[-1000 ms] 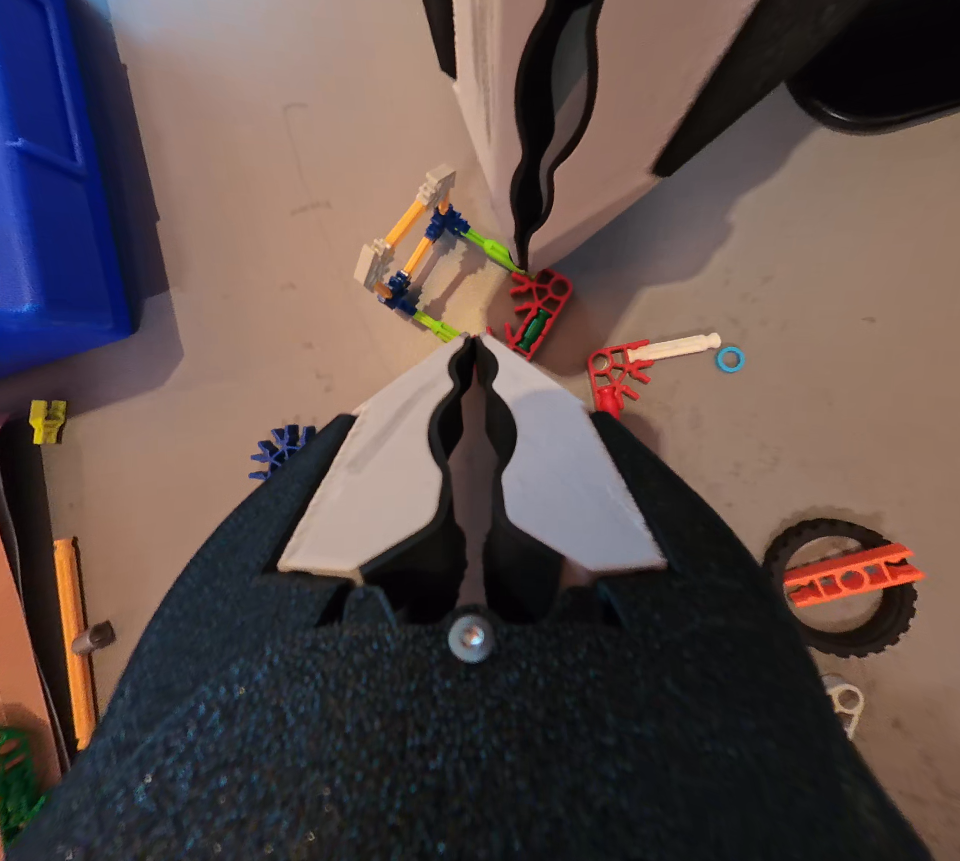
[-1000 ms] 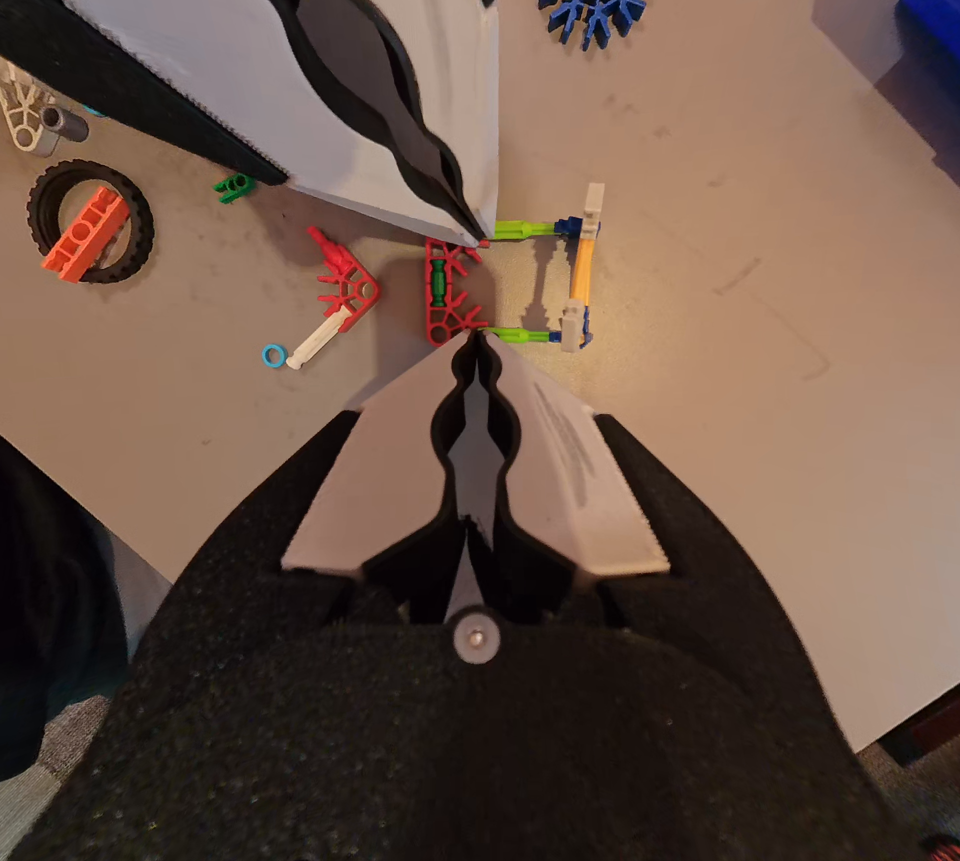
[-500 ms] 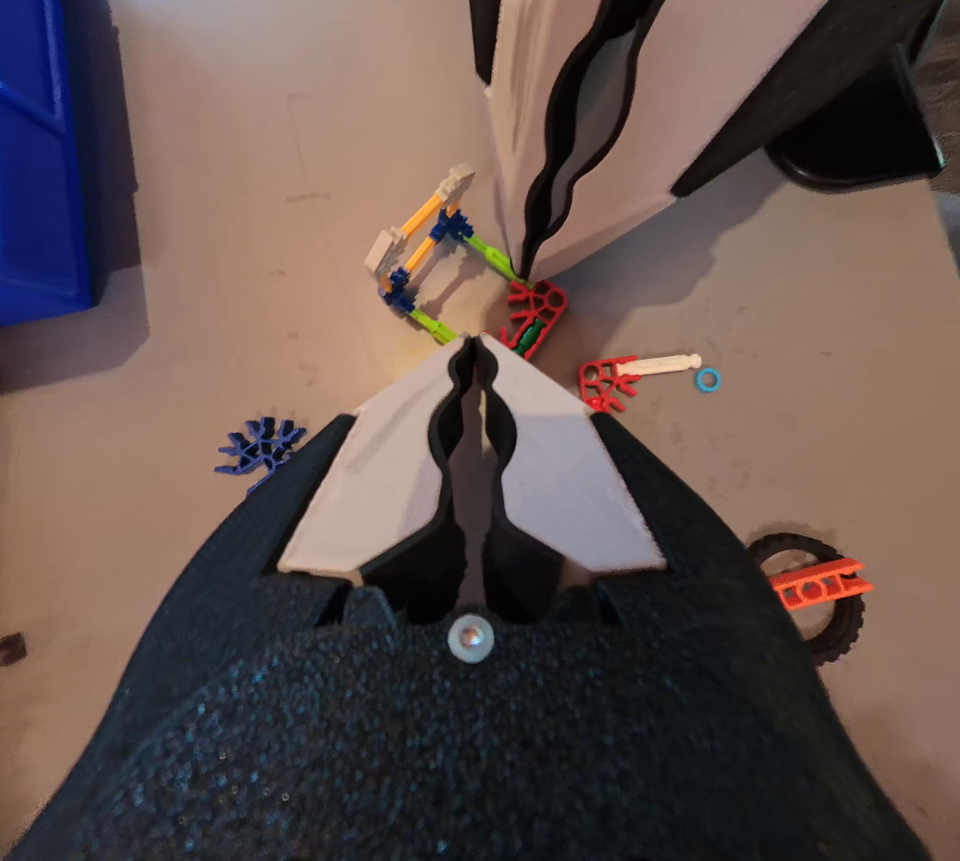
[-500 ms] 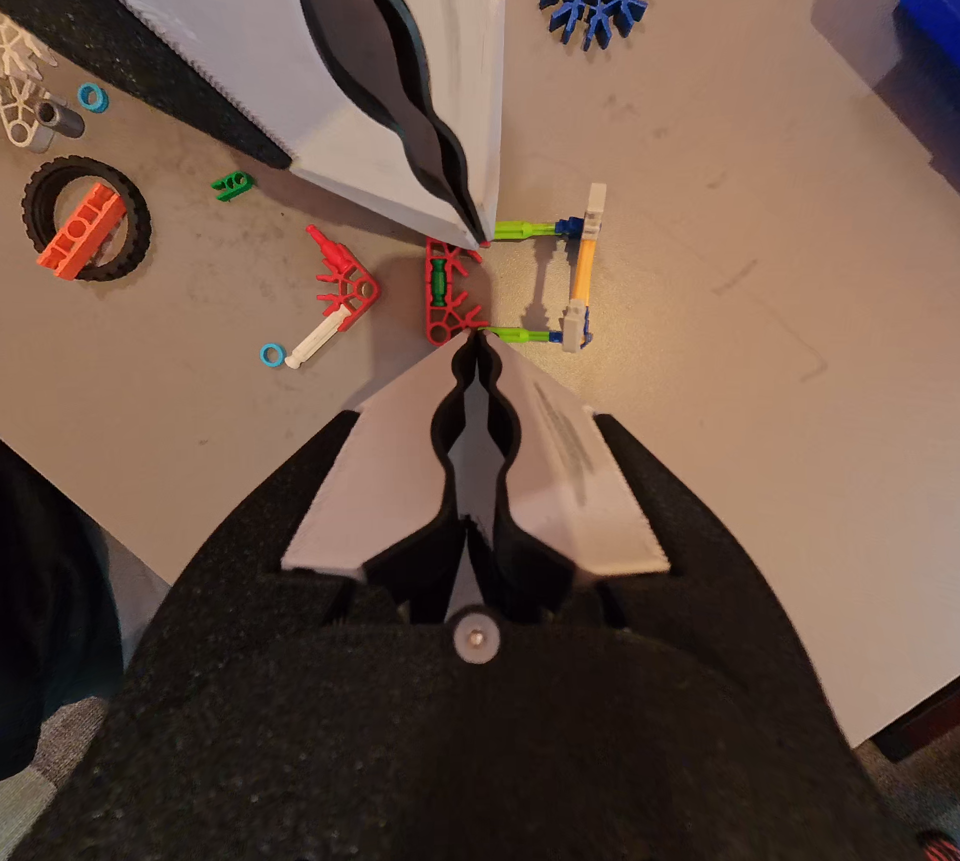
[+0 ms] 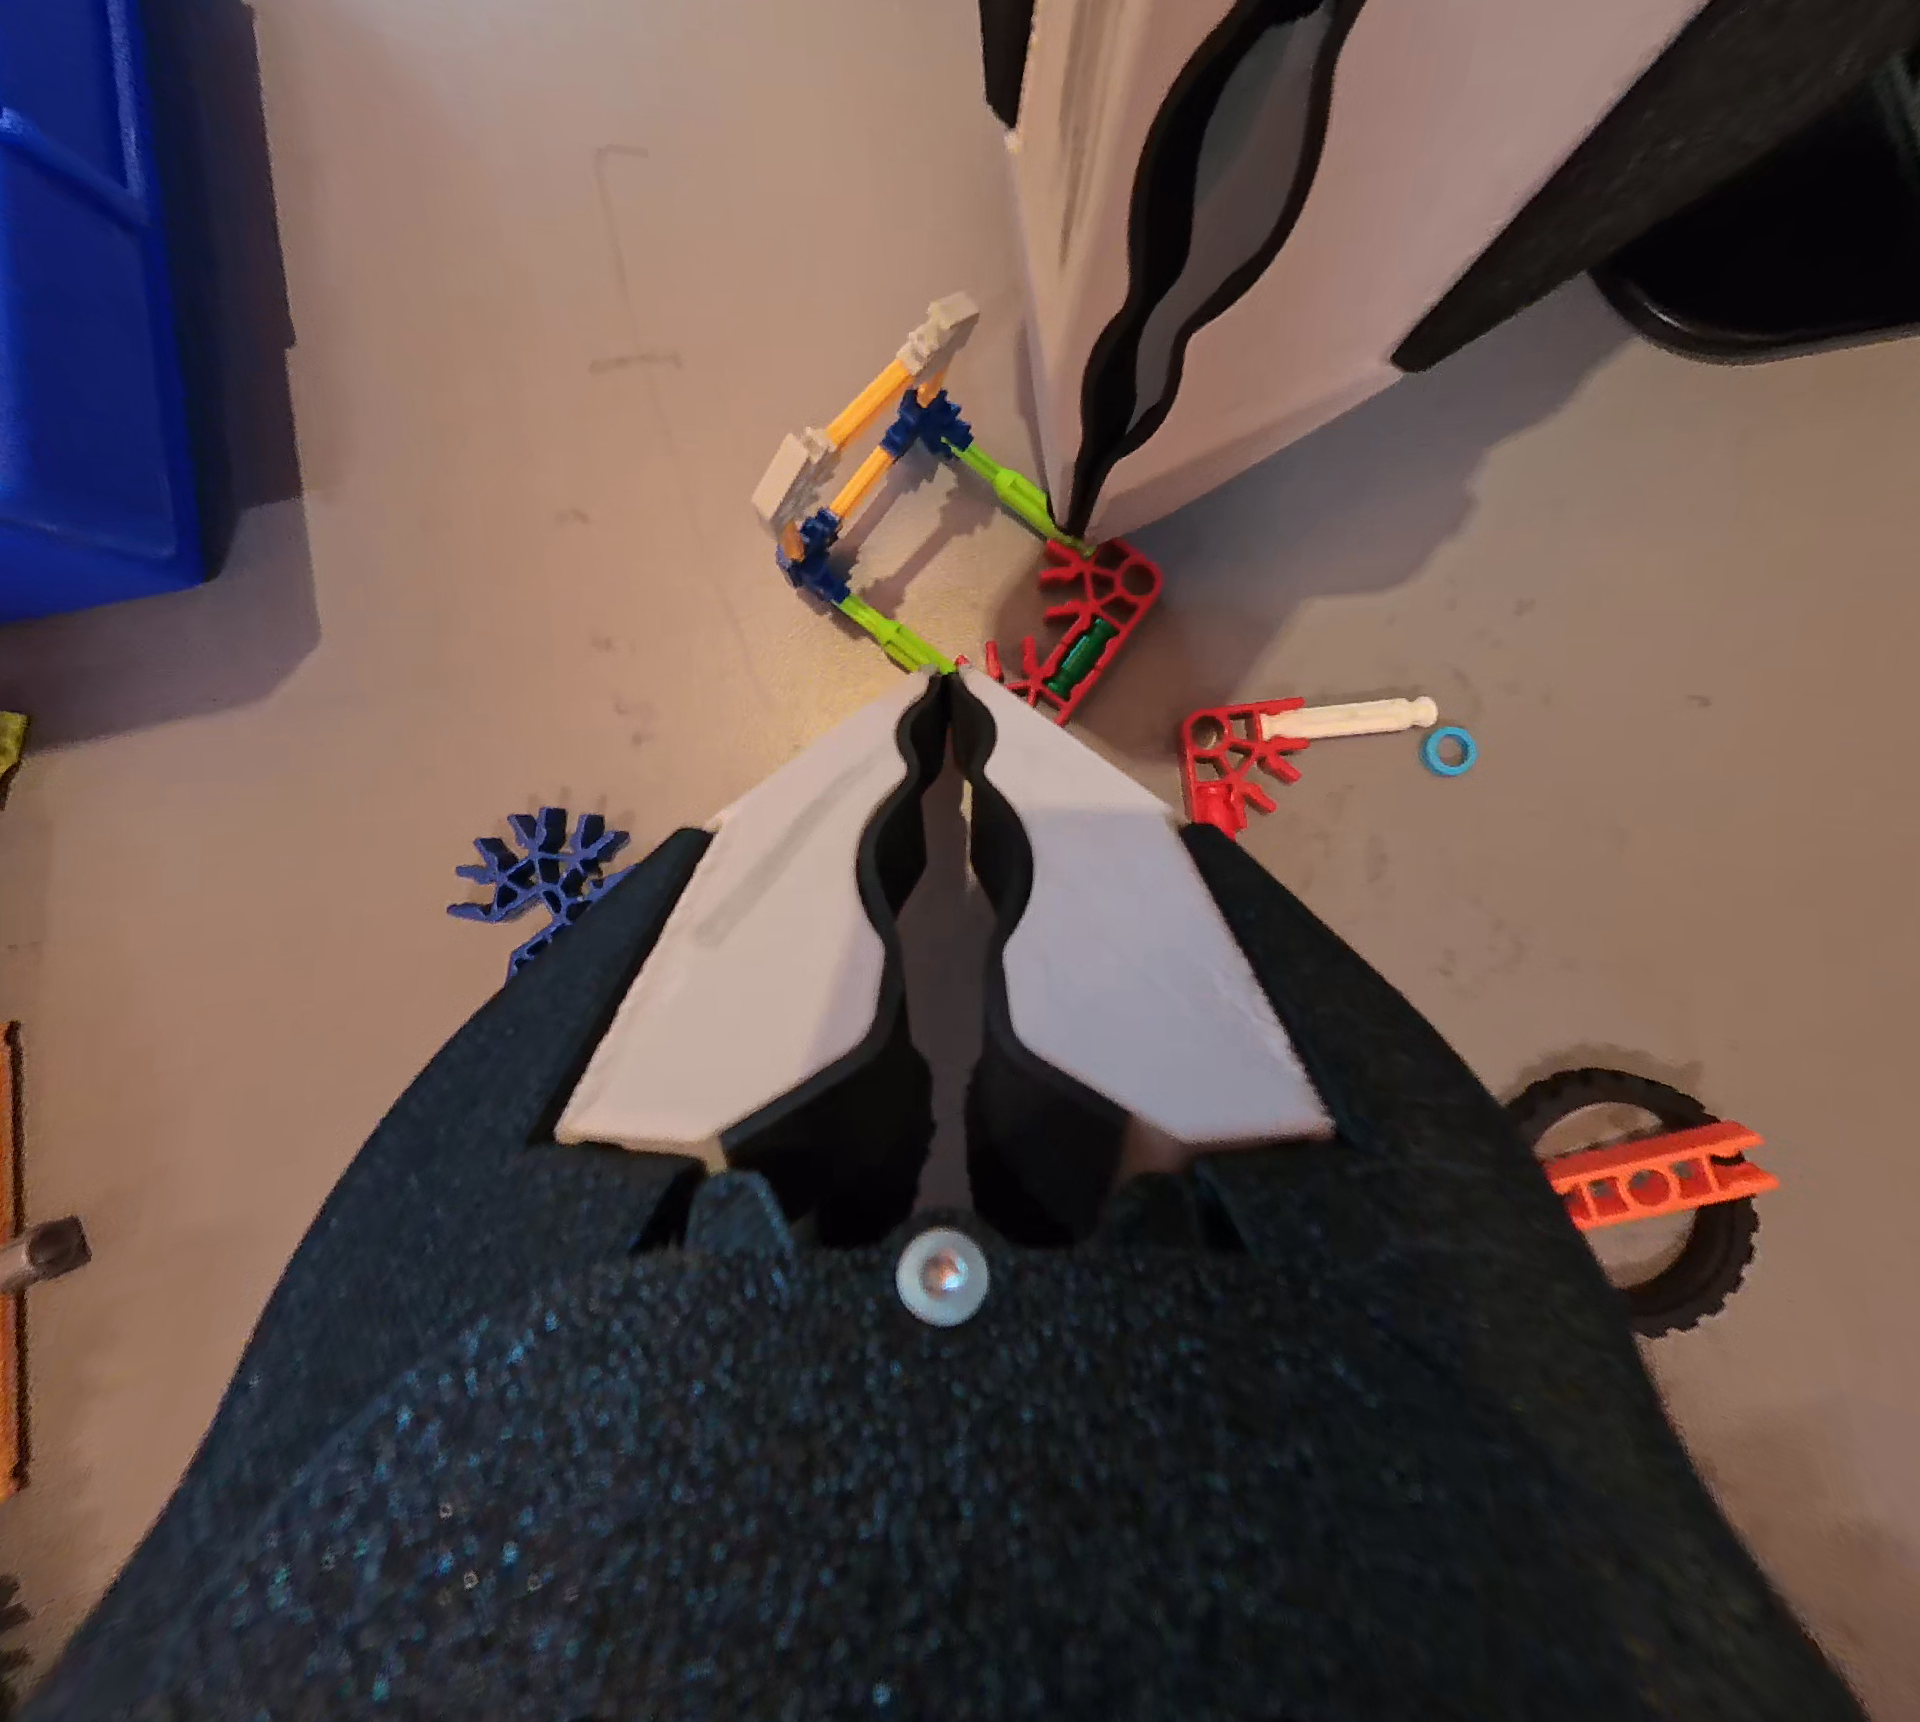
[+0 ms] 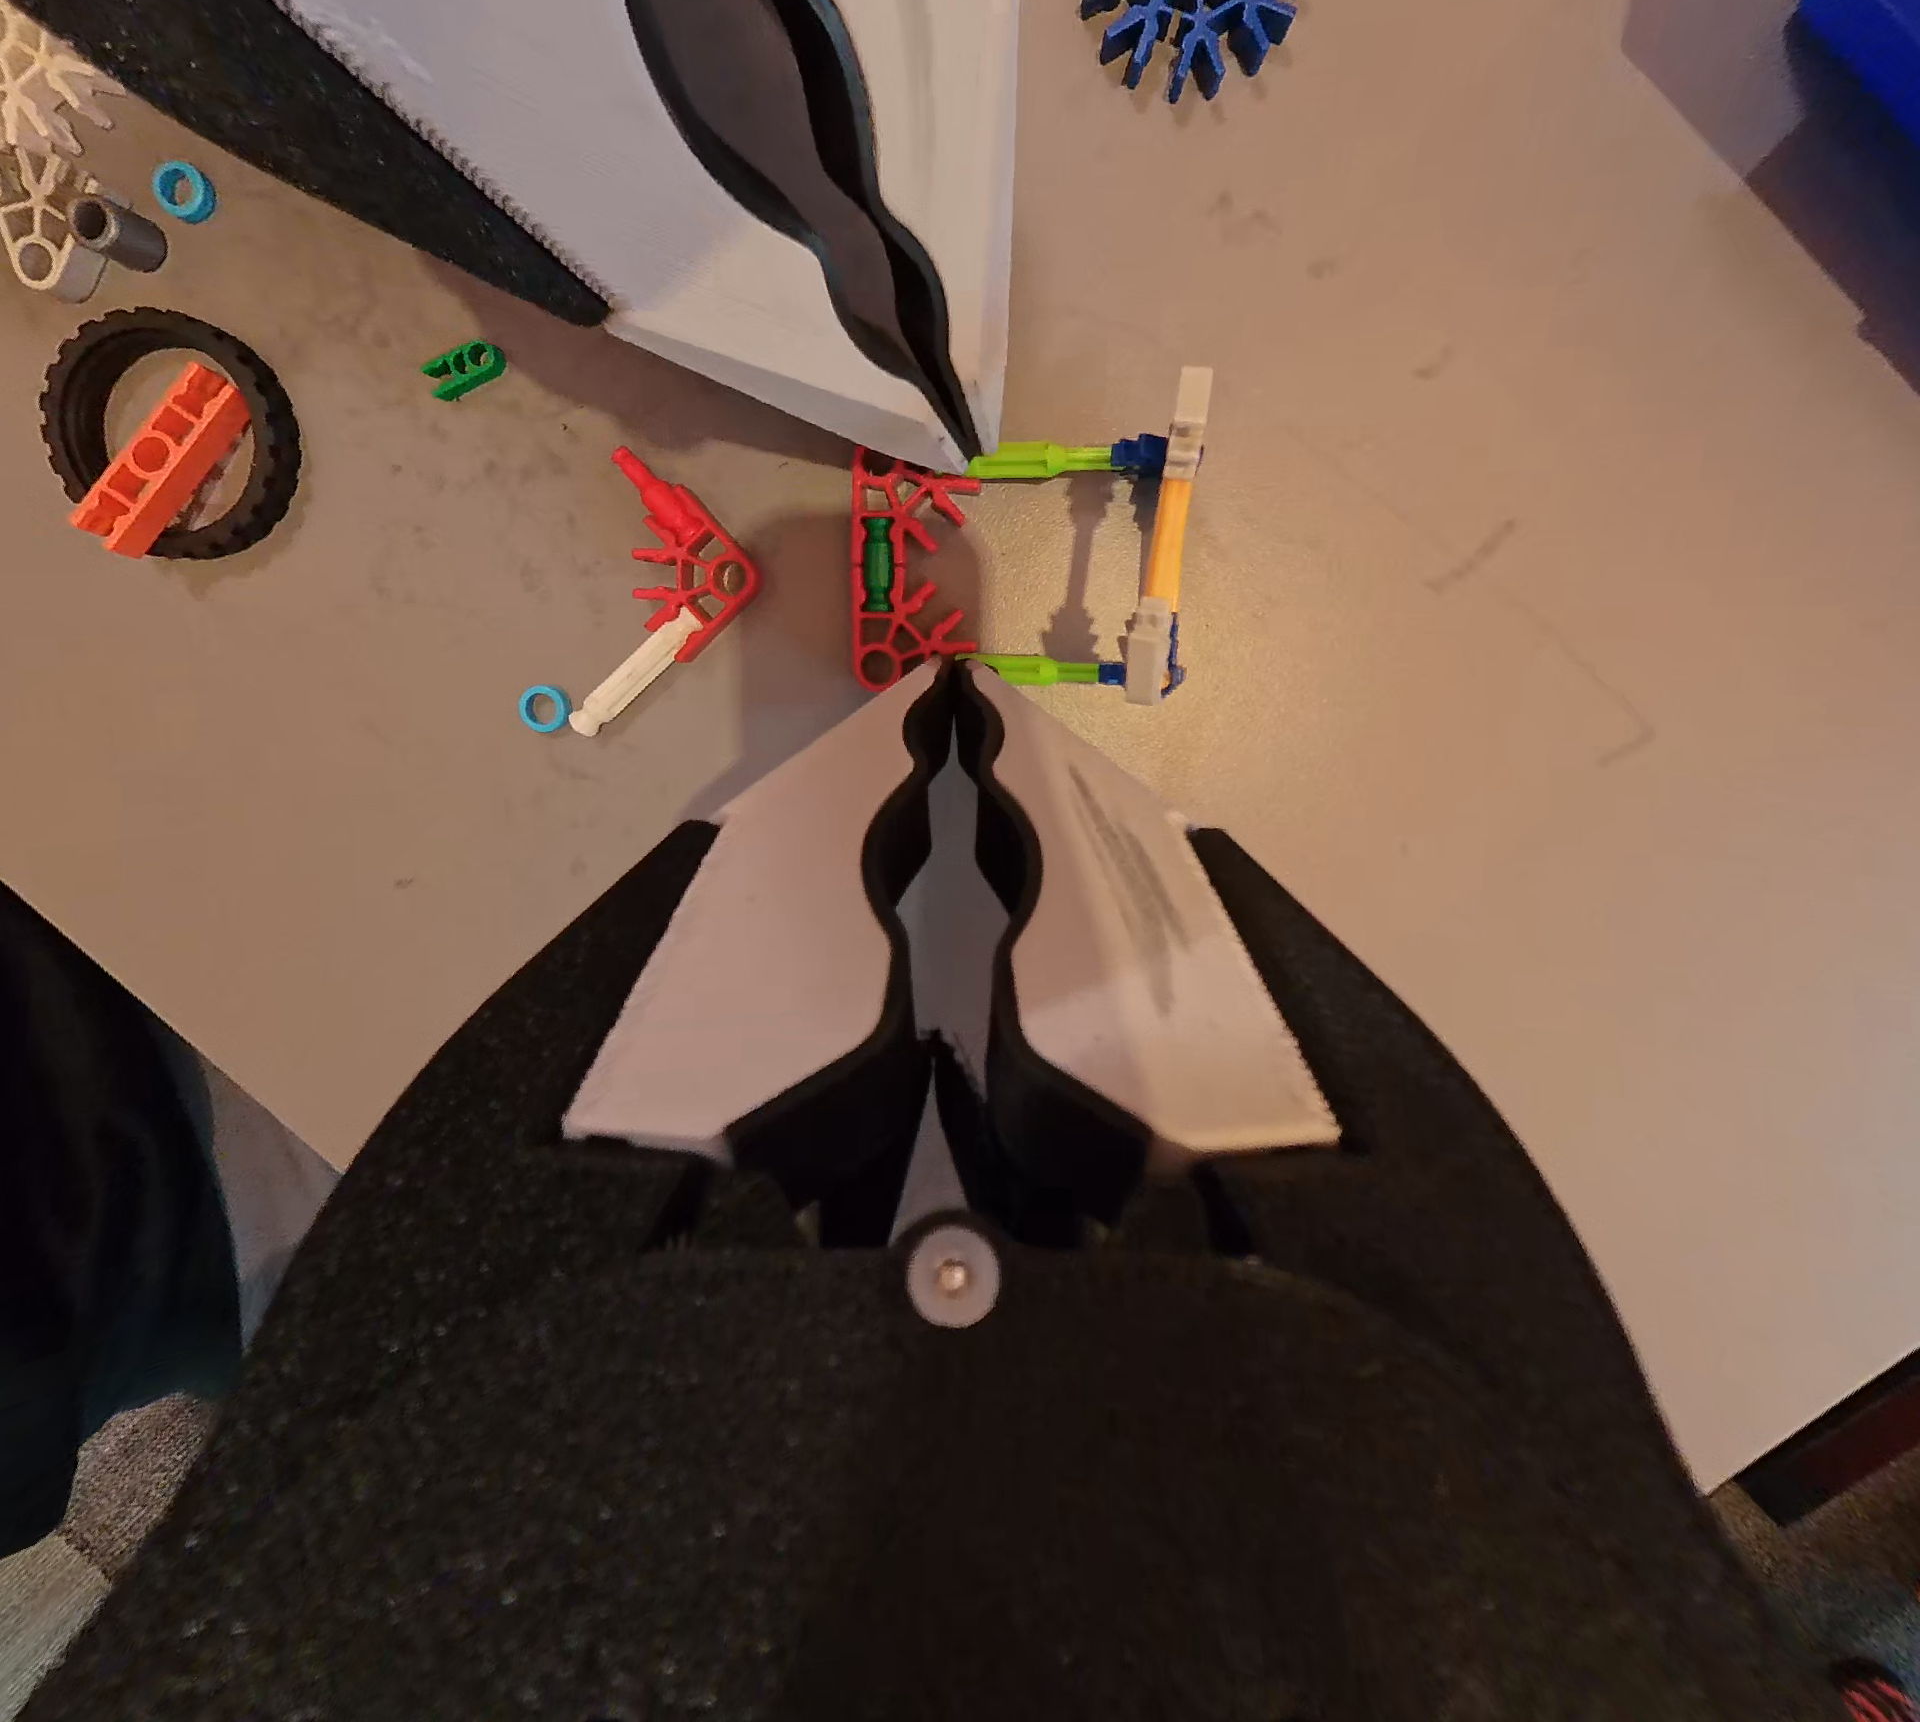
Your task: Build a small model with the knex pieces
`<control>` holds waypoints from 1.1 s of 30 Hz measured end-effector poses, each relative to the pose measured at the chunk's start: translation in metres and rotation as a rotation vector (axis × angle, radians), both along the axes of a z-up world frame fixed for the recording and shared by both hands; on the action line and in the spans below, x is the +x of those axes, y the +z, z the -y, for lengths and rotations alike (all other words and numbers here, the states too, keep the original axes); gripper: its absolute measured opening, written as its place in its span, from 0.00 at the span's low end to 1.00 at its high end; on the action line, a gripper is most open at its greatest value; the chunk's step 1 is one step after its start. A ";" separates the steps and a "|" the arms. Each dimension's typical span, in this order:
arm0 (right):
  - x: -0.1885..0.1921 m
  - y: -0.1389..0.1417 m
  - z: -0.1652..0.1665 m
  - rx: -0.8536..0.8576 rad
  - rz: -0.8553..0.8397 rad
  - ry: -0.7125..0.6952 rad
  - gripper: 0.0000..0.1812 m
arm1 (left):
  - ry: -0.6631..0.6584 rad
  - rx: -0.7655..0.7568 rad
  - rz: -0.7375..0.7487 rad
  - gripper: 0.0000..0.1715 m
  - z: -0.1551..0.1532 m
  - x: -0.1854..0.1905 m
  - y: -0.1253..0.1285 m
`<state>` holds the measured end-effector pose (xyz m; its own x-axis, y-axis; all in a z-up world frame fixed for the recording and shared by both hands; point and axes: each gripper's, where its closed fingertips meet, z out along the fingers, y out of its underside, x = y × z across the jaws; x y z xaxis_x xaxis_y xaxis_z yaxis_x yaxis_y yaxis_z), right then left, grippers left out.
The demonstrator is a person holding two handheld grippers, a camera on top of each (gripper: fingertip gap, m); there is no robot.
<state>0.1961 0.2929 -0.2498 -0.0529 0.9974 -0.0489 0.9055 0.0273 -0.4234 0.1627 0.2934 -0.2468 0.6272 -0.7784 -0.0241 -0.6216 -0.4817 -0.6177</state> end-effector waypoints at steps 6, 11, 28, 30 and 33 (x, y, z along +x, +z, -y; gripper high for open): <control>0.000 0.000 0.000 0.013 0.015 0.004 0.00 | 0.006 0.013 -0.052 0.00 0.000 -0.001 -0.002; 0.000 0.000 0.000 0.030 0.037 0.014 0.00 | 0.019 0.019 -0.067 0.00 0.000 -0.001 -0.002; 0.000 0.000 0.002 -0.014 0.000 -0.020 0.00 | 0.073 0.006 -0.045 0.00 -0.012 0.003 -0.002; 0.000 0.000 0.002 0.003 -0.015 -0.031 0.00 | 0.080 0.017 -0.057 0.00 -0.011 0.003 -0.003; 0.001 0.005 0.005 0.064 -0.078 -0.060 0.00 | 0.082 0.025 -0.047 0.00 -0.009 0.003 -0.002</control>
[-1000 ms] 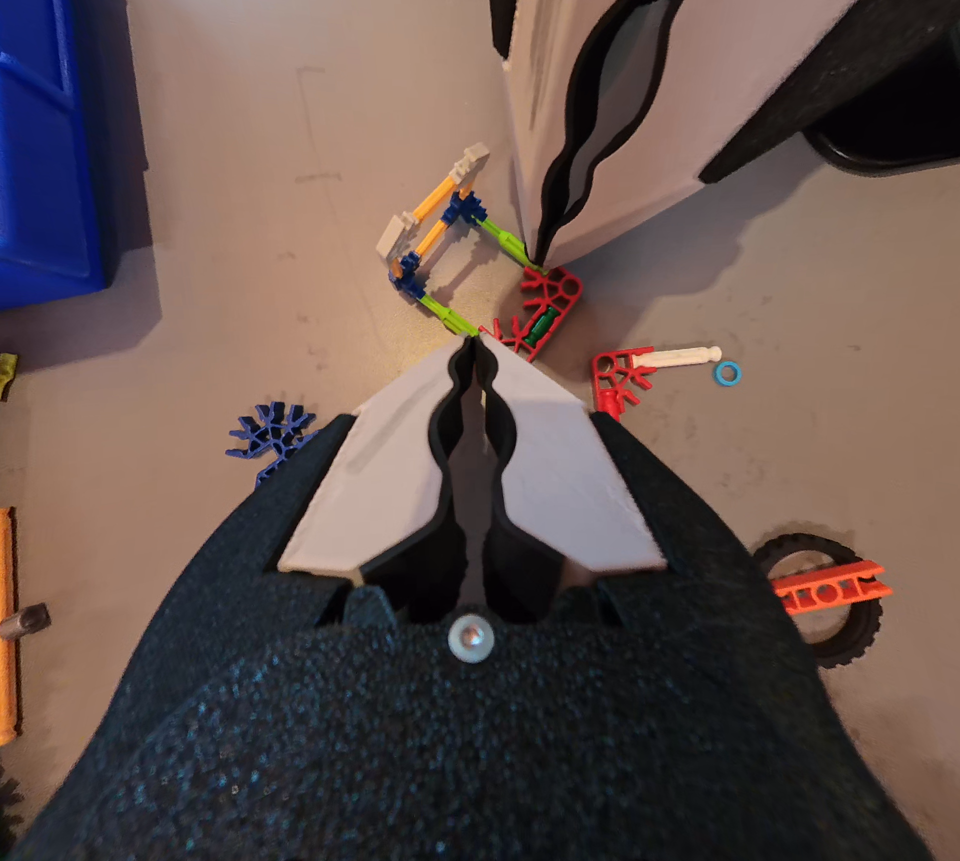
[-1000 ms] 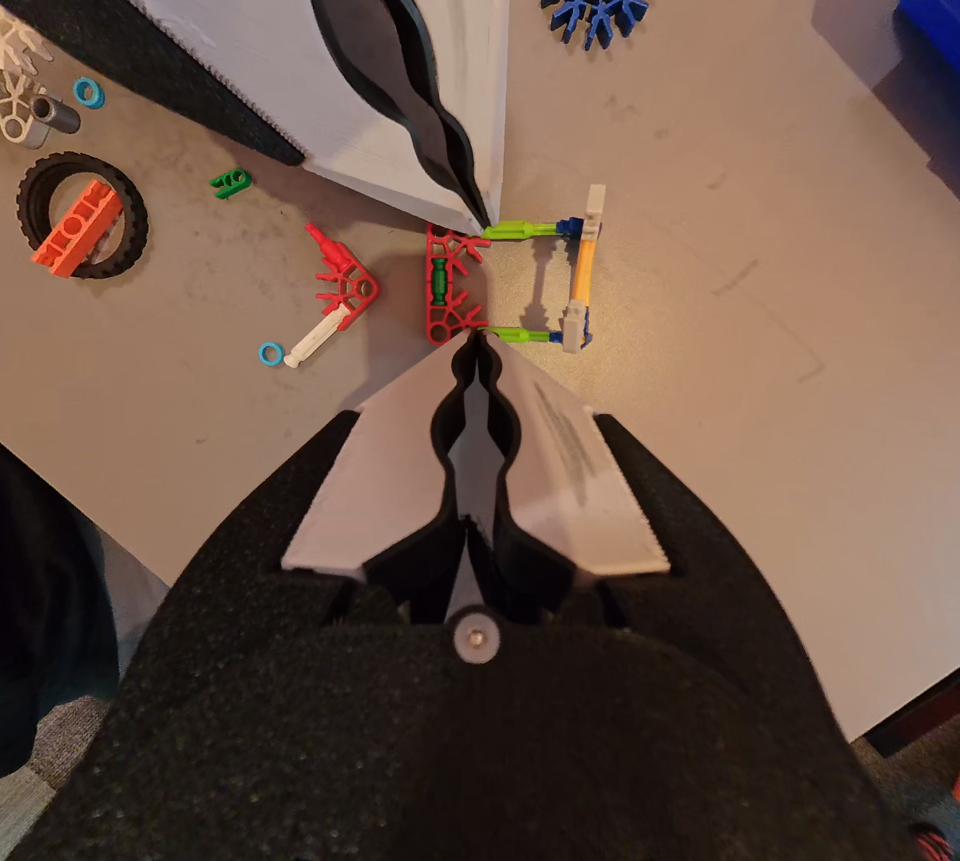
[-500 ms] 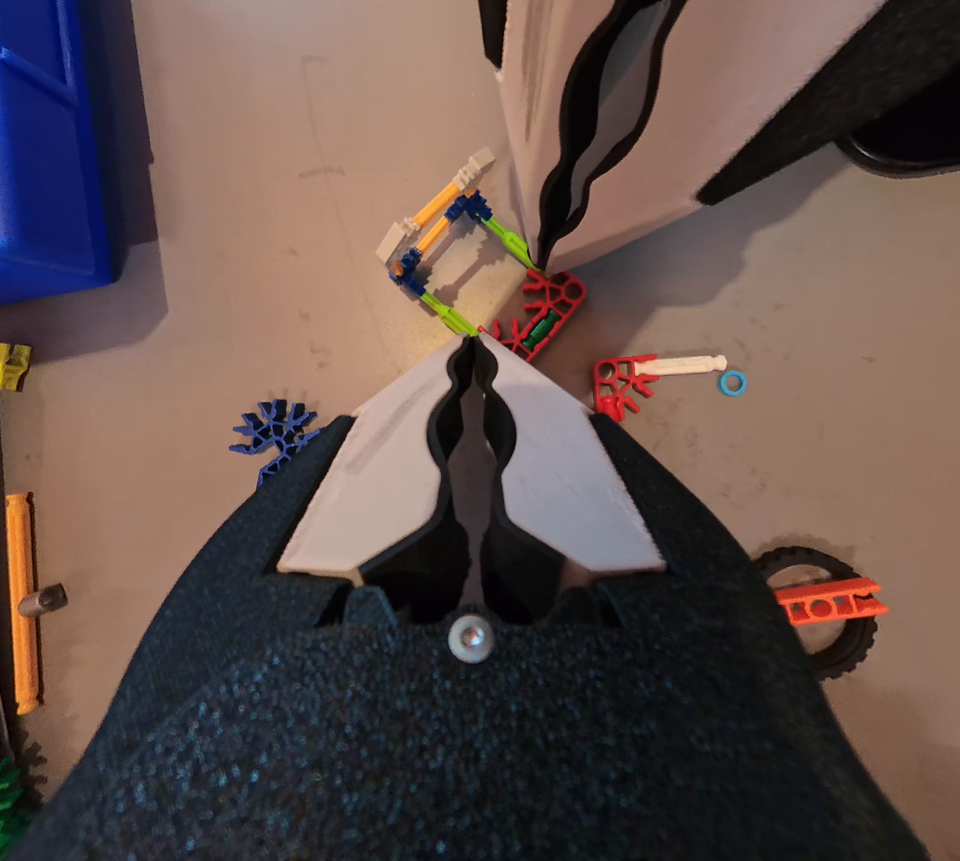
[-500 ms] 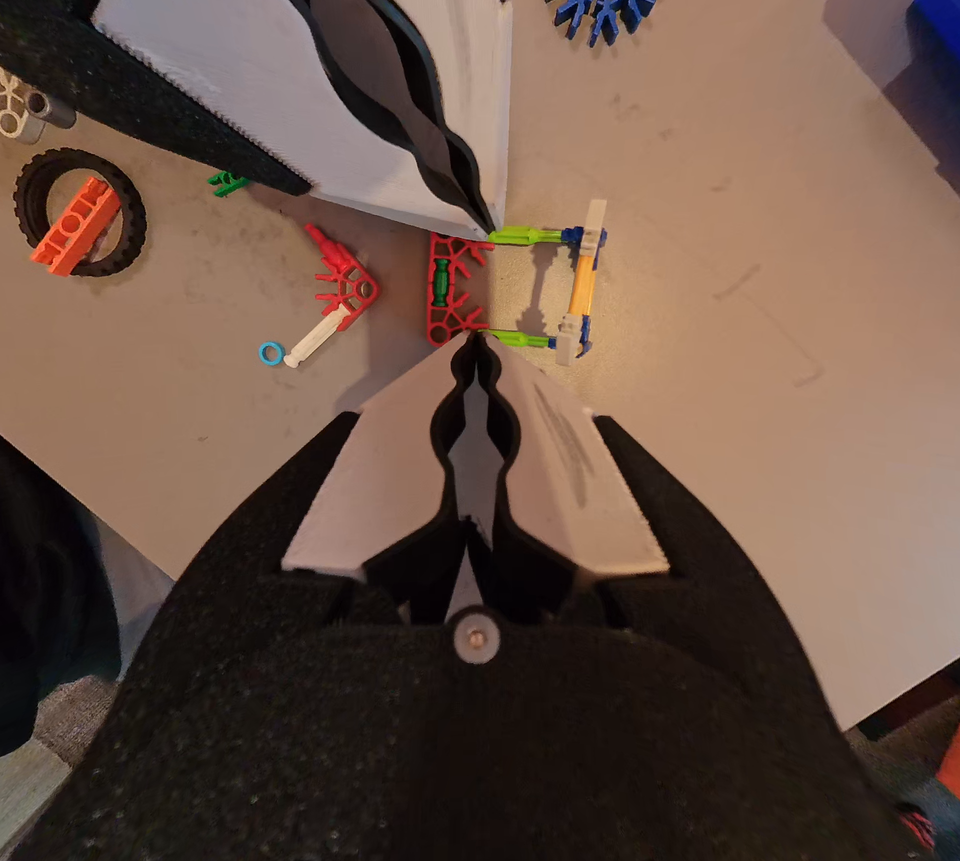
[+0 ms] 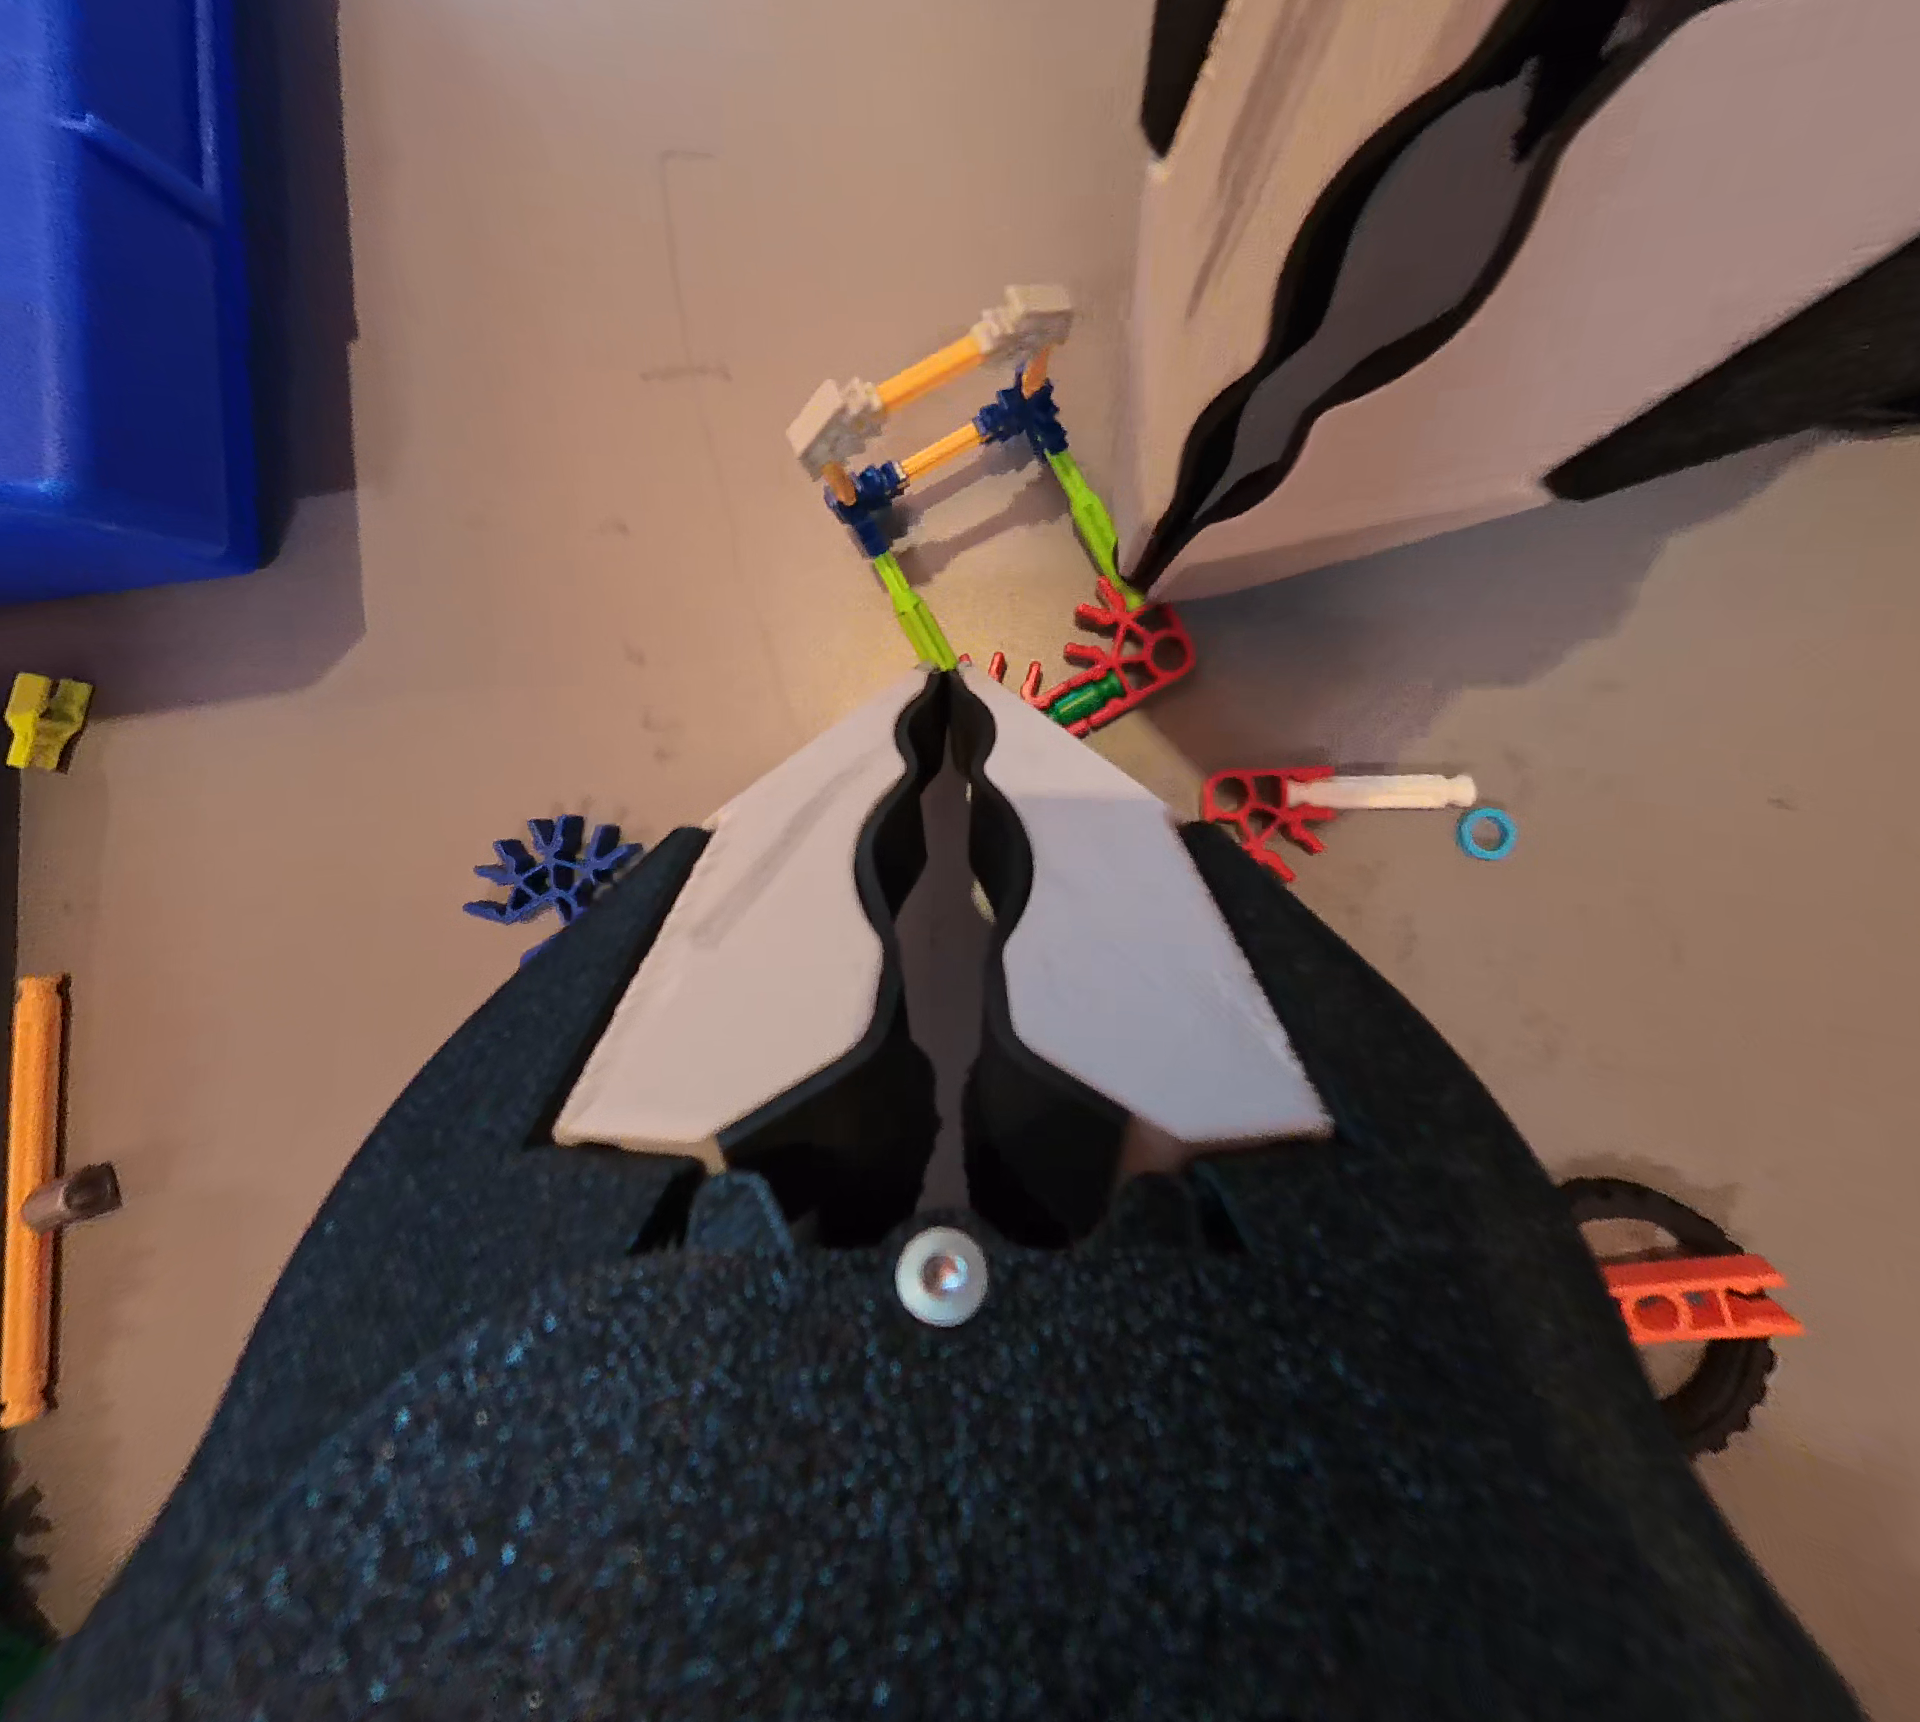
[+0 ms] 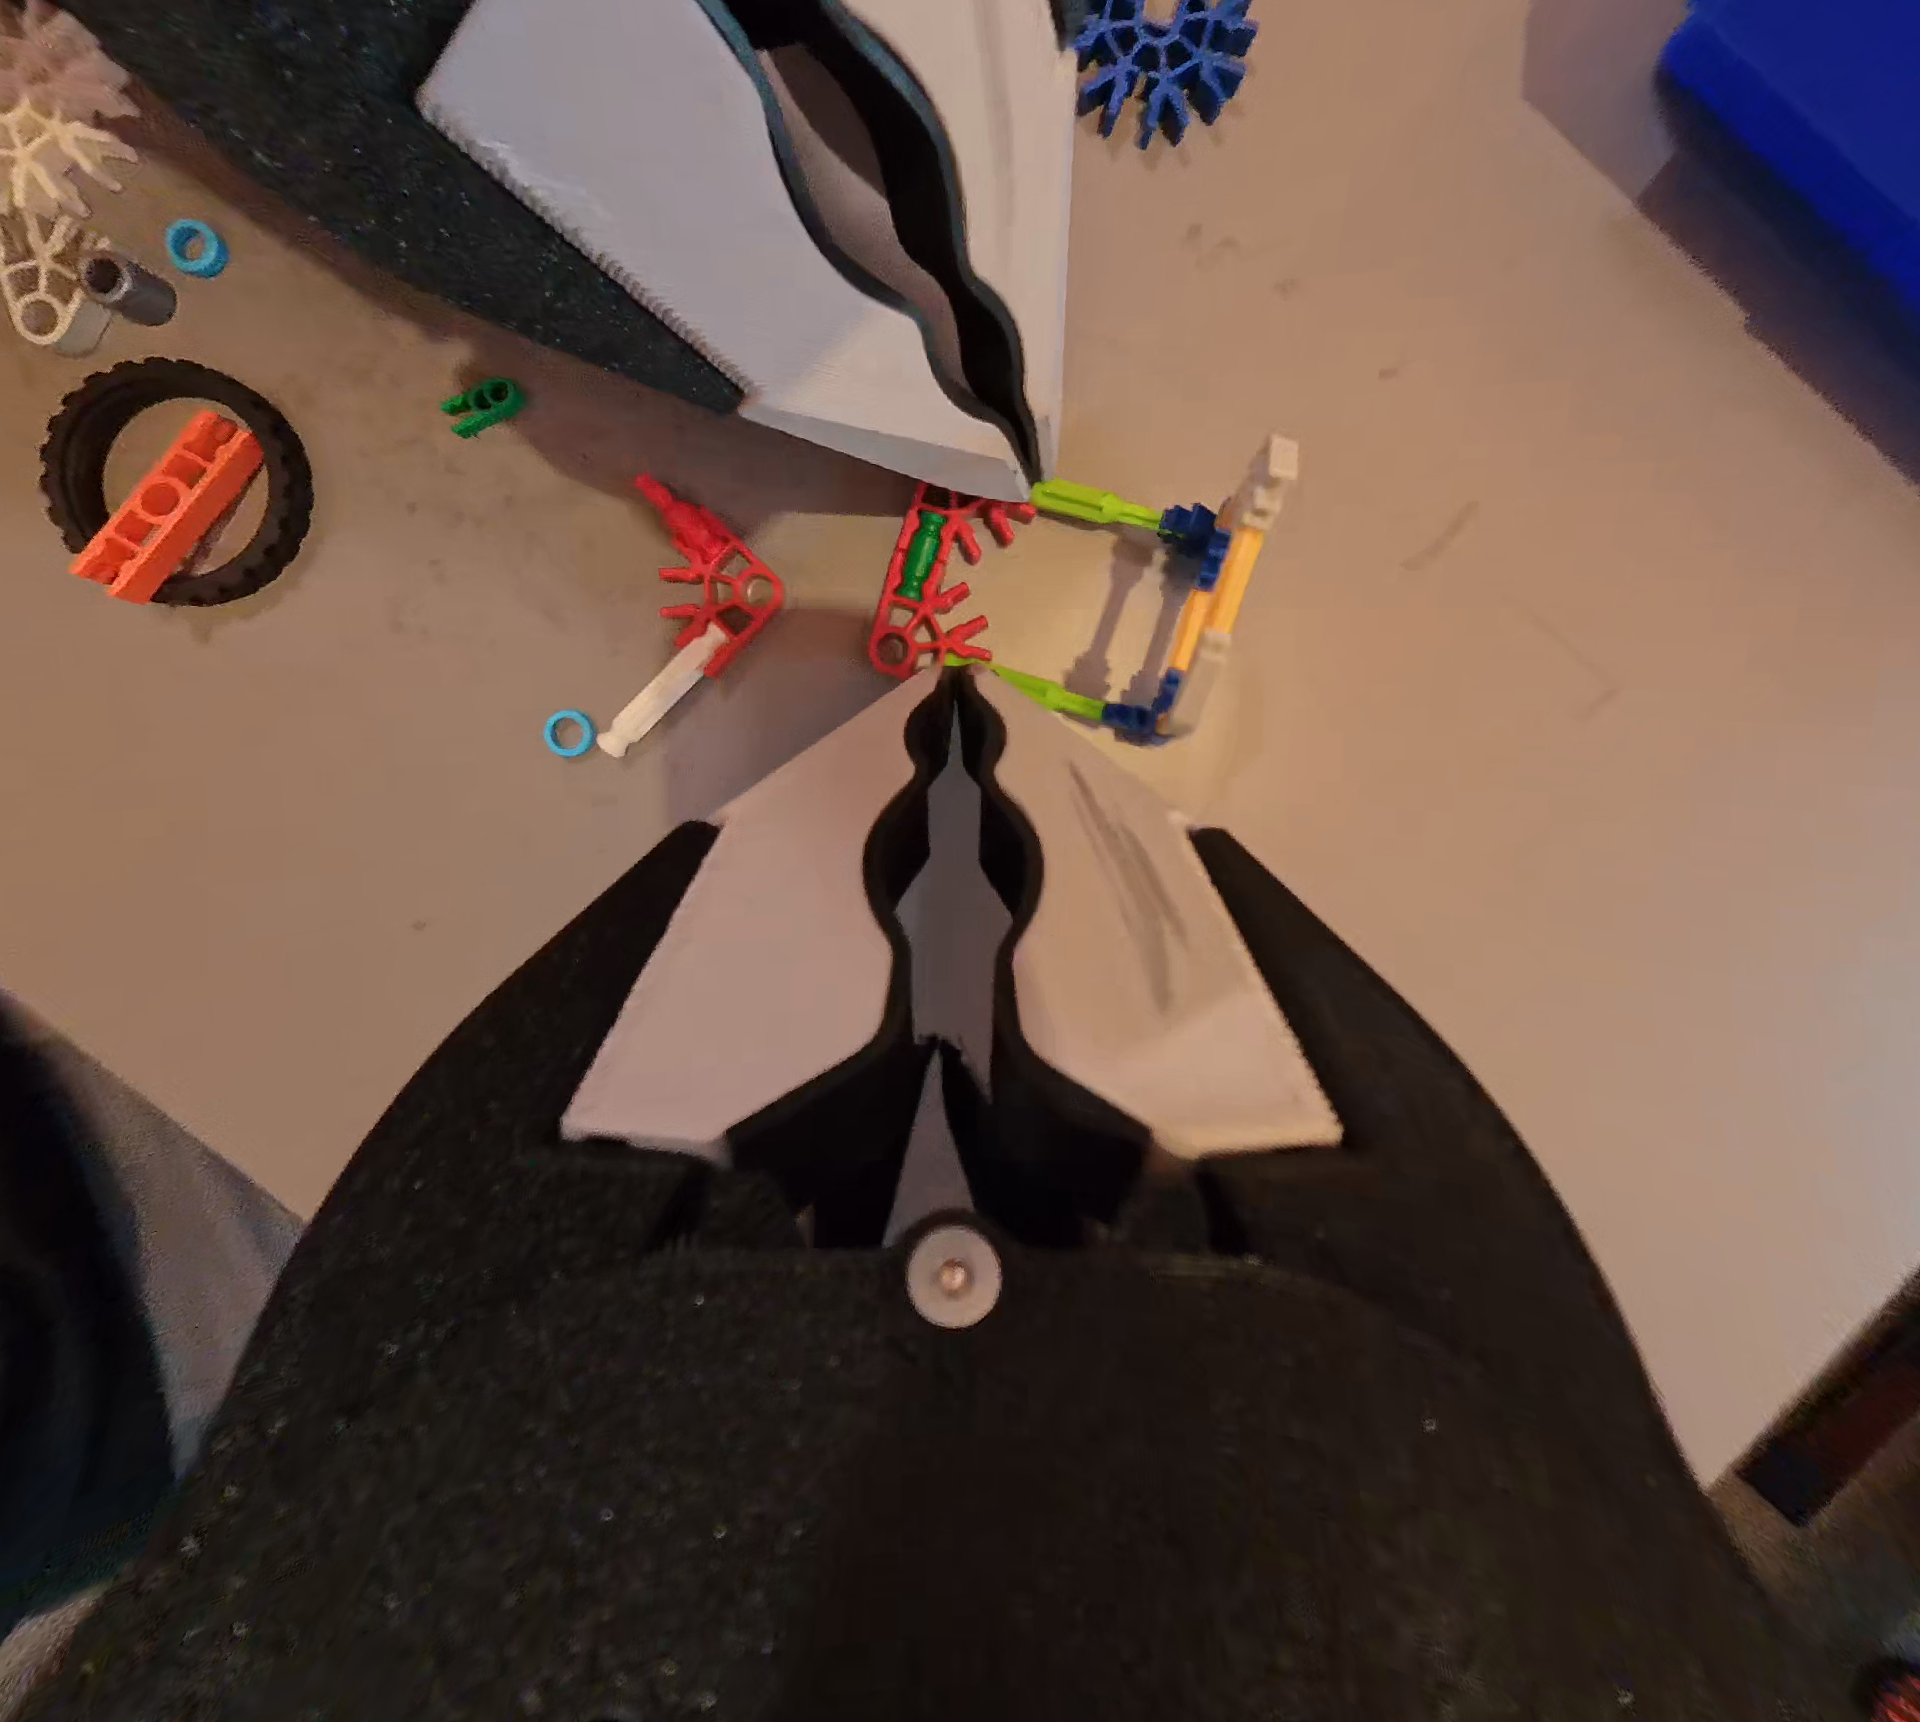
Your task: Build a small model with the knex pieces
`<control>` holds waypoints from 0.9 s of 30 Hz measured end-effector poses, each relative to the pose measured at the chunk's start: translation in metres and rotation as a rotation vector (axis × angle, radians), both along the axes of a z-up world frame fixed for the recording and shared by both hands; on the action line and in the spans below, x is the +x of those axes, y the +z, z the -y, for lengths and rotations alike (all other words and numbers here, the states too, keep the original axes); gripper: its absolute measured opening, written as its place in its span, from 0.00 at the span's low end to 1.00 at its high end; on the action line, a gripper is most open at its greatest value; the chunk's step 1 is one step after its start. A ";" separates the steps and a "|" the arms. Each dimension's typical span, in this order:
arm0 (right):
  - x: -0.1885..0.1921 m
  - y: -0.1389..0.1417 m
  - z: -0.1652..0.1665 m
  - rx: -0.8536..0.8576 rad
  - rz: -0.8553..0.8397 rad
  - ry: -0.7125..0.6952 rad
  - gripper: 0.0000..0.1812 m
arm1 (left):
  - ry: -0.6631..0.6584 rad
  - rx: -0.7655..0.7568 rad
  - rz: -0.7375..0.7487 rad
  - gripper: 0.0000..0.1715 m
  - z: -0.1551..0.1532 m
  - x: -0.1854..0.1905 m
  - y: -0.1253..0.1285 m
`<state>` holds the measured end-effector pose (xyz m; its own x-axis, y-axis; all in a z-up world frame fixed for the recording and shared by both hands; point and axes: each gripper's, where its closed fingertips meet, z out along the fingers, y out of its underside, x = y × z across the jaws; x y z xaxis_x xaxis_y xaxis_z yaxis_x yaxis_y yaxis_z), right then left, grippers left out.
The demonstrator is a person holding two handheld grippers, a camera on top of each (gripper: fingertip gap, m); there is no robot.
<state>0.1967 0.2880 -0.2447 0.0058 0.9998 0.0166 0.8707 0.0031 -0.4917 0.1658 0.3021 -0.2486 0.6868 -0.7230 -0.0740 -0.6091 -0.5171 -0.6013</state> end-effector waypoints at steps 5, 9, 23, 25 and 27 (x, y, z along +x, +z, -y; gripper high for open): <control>0.011 0.027 -0.019 0.097 -0.197 -0.124 0.02 | 0.012 0.042 -0.002 0.00 0.002 -0.001 0.001; 0.015 0.030 -0.042 0.153 -0.267 -0.231 0.15 | 0.023 0.045 0.018 0.00 0.004 -0.004 0.001; -0.015 -0.008 -0.044 0.099 -0.243 -0.222 0.01 | -0.024 0.054 0.077 0.00 0.011 0.002 0.002; -0.014 -0.008 -0.044 0.085 -0.254 -0.227 0.01 | -0.020 0.056 0.090 0.00 0.011 0.000 0.003; -0.014 -0.008 -0.044 0.074 -0.262 -0.231 0.01 | -0.006 0.054 0.131 0.00 0.010 0.000 0.006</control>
